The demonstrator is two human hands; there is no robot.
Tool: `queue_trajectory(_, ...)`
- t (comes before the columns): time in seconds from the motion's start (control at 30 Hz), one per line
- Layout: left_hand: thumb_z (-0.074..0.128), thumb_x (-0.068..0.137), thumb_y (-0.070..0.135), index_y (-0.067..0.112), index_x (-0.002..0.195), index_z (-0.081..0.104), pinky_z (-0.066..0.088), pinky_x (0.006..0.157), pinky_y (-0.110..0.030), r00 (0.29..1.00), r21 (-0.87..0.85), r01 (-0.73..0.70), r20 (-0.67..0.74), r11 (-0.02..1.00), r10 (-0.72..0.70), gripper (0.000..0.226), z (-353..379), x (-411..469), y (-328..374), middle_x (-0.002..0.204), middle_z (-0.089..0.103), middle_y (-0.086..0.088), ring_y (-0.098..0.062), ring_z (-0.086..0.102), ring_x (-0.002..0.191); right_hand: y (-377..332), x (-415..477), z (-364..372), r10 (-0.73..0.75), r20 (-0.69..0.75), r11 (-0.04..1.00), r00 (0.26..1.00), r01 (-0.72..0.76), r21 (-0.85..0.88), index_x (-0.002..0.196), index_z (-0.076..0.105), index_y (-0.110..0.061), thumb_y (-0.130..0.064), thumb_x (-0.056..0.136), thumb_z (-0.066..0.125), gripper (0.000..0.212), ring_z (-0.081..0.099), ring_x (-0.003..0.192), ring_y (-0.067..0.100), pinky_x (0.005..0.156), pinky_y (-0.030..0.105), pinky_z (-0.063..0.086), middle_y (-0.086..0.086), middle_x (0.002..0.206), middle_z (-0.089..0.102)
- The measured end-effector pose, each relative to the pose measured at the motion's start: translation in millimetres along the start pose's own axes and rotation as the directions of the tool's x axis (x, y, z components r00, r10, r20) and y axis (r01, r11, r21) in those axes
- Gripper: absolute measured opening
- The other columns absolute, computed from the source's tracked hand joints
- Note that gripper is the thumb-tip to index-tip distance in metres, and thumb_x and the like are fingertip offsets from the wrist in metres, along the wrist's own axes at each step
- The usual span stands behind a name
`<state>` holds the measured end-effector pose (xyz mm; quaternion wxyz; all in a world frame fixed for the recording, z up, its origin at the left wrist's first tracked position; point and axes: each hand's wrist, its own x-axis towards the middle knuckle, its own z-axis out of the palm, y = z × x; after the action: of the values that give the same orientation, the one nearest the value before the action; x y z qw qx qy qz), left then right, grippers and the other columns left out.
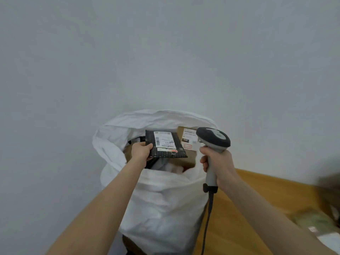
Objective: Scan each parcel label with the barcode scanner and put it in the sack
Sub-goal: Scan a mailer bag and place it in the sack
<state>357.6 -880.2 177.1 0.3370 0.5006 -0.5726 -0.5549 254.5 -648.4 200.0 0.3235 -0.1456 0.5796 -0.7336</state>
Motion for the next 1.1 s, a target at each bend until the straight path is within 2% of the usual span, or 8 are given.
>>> queue_trajectory(0.17,0.058,0.093,0.0,-0.005,0.119,0.057,0.052,0.044,-0.032,0.986,-0.09,0.156,-0.038,0.984,-0.16,0.027,-24.3,99.4,-8.2,0.109,0.061,-0.021,-0.033,0.06,0.091,17.0,67.0,73.4,0.044,-0.036,0.999,0.998,-0.045,-0.026,0.078,0.062,-0.003,-0.006,0.084,0.067,0.008,0.046,0.046,0.017,0.048,0.027,0.04,0.01,0.056,0.056)
queue_trajectory(0.3,0.062,0.092,0.005,-0.007,0.122,0.052,0.051,0.057,-0.038,0.979,-0.097,0.187,-0.064,0.978,-0.194,0.034,-20.3,158.5,-20.1,0.111,0.06,-0.016,-0.031,0.06,0.085,30.3,98.0,95.8,0.062,-0.106,0.996,0.992,-0.068,-0.058,0.079,0.062,-0.004,-0.008,0.084,0.068,0.008,0.048,0.045,0.015,0.045,0.025,0.04,0.009,0.056,0.056)
queue_trajectory(0.37,0.063,0.093,0.017,-0.007,0.127,0.049,0.051,0.066,-0.037,0.987,0.073,0.149,-0.073,0.986,-0.144,0.044,-13.5,178.1,-27.8,0.121,0.06,-0.02,-0.036,0.06,0.099,36.4,108.5,98.9,0.059,-0.141,0.995,0.988,-0.069,-0.067,0.079,0.062,-0.005,-0.008,0.084,0.068,0.009,0.047,0.044,0.015,0.044,0.024,0.039,0.009,0.056,0.054)
queue_trajectory(0.47,0.058,0.095,0.025,-0.001,0.143,0.035,0.041,0.097,-0.039,0.997,0.508,-0.067,0.008,0.859,0.073,0.059,-2.7,182.9,-30.1,0.14,0.045,-0.023,-0.037,0.045,0.126,44.7,117.2,98.7,0.074,-0.172,0.995,0.982,-0.085,-0.06,0.074,0.06,-0.005,-0.007,0.083,0.068,0.012,0.045,0.042,0.016,0.042,0.024,0.036,0.009,0.054,0.052)
queue_trajectory(0.53,0.055,0.095,0.021,0.007,0.141,0.041,0.036,0.102,-0.038,0.968,0.591,-0.244,0.102,0.769,0.228,0.051,6.9,173.6,-22.9,0.142,0.04,-0.019,-0.034,0.042,0.128,47.8,117.9,97.9,0.078,-0.178,0.995,0.981,-0.089,-0.054,0.076,0.061,-0.004,-0.007,0.084,0.067,0.011,0.044,0.042,0.016,0.042,0.024,0.036,0.009,0.052,0.052)
queue_trajectory(0.83,0.051,0.088,0.007,0.017,0.11,0.056,0.036,0.069,-0.025,0.679,0.41,-0.721,0.257,0.559,0.688,0.025,96.7,84.6,29.2,0.116,0.05,-0.001,-0.016,0.052,0.099,29.9,88.3,49.5,0.062,-0.29,0.995,0.955,-0.082,-0.056,0.082,0.063,-0.003,-0.005,0.086,0.064,0.005,0.047,0.041,0.013,0.044,0.025,0.04,0.009,0.055,0.056)
queue_trajectory(0.97,0.051,0.084,0.005,0.017,0.103,0.055,0.04,0.063,-0.028,0.543,0.303,-0.835,0.327,0.459,0.774,0.023,152.9,17.1,43.5,0.109,0.052,0.001,-0.015,0.053,0.094,27.7,66.9,-11.4,0.095,-0.404,0.994,0.91,-0.107,-0.007,0.079,0.059,-0.004,-0.006,0.085,0.064,0.008,0.046,0.042,0.015,0.045,0.027,0.04,0.009,0.056,0.055)
queue_trajectory(1.1,0.052,0.087,0.006,0.018,0.109,0.054,0.04,0.064,-0.025,0.496,0.229,-0.867,0.464,0.442,0.734,0.025,224.3,-55.6,24.8,0.112,0.052,0.003,-0.015,0.053,0.094,37.6,39.7,-96.5,0.162,-0.475,0.987,0.865,-0.148,0.068,0.082,0.06,-0.005,-0.005,0.086,0.064,0.005,0.046,0.043,0.015,0.045,0.027,0.04,0.008,0.055,0.054)
